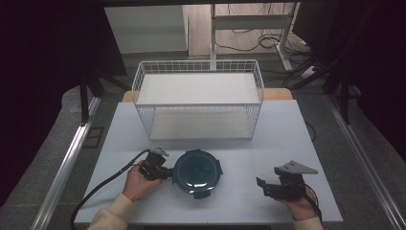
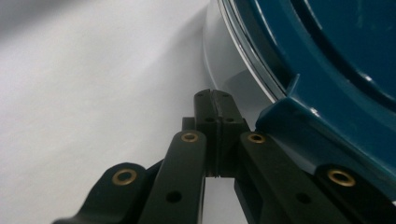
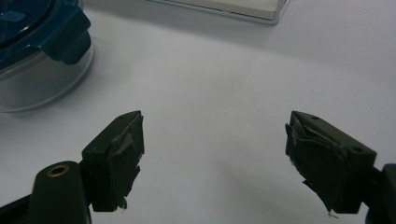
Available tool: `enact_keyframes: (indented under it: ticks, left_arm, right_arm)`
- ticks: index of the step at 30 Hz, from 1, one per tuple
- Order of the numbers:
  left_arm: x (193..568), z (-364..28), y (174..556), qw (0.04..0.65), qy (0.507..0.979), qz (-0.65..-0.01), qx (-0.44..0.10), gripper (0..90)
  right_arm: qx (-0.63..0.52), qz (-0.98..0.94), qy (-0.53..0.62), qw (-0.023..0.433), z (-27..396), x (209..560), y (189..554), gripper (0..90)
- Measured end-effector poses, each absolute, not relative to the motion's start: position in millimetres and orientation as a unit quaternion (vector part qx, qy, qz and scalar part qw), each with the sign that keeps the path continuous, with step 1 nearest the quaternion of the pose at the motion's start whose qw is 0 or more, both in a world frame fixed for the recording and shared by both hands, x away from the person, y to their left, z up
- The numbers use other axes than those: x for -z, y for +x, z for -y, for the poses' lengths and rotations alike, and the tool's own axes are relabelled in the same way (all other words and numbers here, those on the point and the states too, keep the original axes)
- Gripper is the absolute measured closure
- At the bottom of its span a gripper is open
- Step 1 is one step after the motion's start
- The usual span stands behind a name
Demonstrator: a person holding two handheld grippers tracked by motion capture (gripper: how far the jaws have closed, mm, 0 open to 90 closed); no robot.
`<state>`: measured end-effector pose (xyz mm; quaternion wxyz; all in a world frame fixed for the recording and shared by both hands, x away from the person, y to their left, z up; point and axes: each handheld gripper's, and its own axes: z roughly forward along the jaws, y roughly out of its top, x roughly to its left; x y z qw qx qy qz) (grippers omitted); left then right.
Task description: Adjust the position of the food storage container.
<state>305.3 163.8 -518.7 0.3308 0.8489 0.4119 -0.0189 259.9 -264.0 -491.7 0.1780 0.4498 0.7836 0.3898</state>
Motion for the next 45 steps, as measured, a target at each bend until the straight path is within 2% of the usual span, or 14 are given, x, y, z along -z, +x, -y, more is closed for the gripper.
enact_keyframes:
  ticks: [11,15,23,27,31,34,37,45]
  left_arm:
    - [523,-150,308,0.337,0.848,-0.409,0.031,90.0]
    - [518,-154,307,0.345,0.842,-0.416,0.012,90.0]
    - [491,-182,291,0.371,0.813,-0.446,-0.059,88.9]
    - [478,-196,275,0.386,0.795,-0.460,-0.085,70.4]
    - [466,-206,260,0.413,0.774,-0.475,-0.072,47.6]
    - [461,-211,251,0.427,0.759,-0.489,-0.061,36.8]
    - [460,-214,244,0.442,0.745,-0.498,-0.050,30.9]
    - [469,-208,238,0.436,0.741,-0.510,-0.042,25.4]
  right_arm:
    - [-0.388,-0.785,0.450,0.178,264,492,261,19.3]
    - [-0.391,-0.782,0.452,0.175,264,492,262,19.3]
    - [-0.401,-0.776,0.453,0.179,262,490,266,19.5]
    - [-0.412,-0.771,0.453,0.177,259,486,268,19.6]
    - [-0.422,-0.769,0.448,0.173,256,484,268,19.6]
    - [-0.429,-0.771,0.440,0.169,255,482,268,19.6]
    - [-0.433,-0.774,0.433,0.162,255,481,266,19.4]
    - [-0.438,-0.777,0.429,0.144,258,481,265,18.7]
